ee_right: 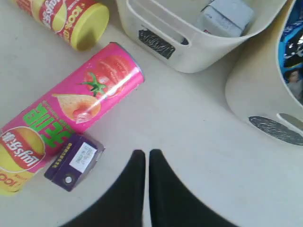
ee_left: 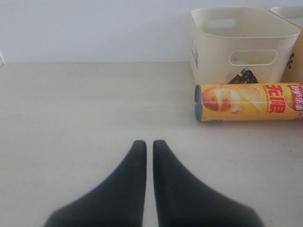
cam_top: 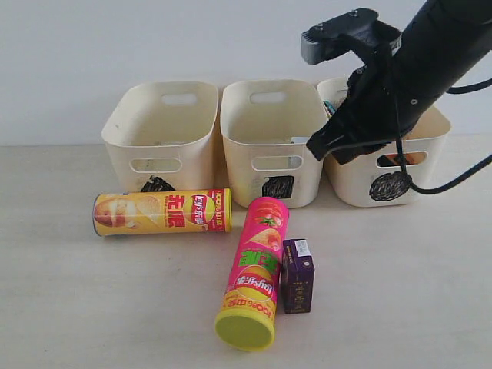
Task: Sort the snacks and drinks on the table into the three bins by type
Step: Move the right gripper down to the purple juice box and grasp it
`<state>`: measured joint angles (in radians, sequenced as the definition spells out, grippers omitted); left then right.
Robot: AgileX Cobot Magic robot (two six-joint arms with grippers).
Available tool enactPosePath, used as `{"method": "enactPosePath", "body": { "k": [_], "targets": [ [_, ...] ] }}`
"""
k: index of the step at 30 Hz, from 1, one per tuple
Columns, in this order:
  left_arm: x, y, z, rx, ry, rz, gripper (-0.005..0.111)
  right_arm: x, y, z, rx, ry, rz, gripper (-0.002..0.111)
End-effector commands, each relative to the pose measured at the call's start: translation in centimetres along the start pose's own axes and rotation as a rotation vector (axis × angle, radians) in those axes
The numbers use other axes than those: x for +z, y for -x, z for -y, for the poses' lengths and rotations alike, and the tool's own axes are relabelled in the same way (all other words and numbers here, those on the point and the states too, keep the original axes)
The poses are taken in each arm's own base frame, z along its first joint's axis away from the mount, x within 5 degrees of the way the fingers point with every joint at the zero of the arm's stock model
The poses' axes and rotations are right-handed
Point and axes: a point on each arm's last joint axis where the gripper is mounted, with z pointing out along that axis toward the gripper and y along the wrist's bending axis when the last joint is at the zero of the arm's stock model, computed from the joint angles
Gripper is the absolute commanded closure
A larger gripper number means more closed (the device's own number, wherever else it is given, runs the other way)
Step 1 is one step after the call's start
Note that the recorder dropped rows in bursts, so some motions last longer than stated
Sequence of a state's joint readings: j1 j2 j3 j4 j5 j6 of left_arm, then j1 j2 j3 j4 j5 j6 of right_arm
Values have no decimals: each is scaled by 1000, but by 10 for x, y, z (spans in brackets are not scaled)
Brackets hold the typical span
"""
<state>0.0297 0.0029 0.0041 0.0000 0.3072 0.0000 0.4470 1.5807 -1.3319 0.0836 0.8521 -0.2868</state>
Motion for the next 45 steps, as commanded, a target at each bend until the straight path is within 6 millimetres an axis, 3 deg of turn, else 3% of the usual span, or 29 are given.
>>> {"method": "enactPosePath", "body": {
  "k": [1,7,9,13,16,18,25,42,44,45],
  "targets": [
    [-1,3,0,-15,-2,21,102,-3,-2,-11,-37,21,-22,108],
    [-1,3,0,-15,-2,21,102,4,-8,-30,-70,74,-72,108],
    [-1,3,0,-15,-2,21,102,11,-12,-37,-84,88,-98,101],
    [-1,3,0,-15,-2,21,102,26,-15,-40,-32,99,-138,68],
    [-1,3,0,-15,-2,21,102,39,-16,-42,34,121,-170,32],
    [-1,3,0,-15,-2,21,102,49,-18,-43,45,134,-197,23],
    [-1,3,0,-15,-2,21,102,84,-24,-43,74,136,-260,34],
    [-1,3,0,-15,-2,21,102,128,-35,-43,71,130,-328,34],
    [-1,3,0,-15,-2,21,102,129,-35,-42,59,120,-330,41],
    [-1,3,0,-15,-2,21,102,129,-35,-42,56,118,-330,50]
  ]
}}
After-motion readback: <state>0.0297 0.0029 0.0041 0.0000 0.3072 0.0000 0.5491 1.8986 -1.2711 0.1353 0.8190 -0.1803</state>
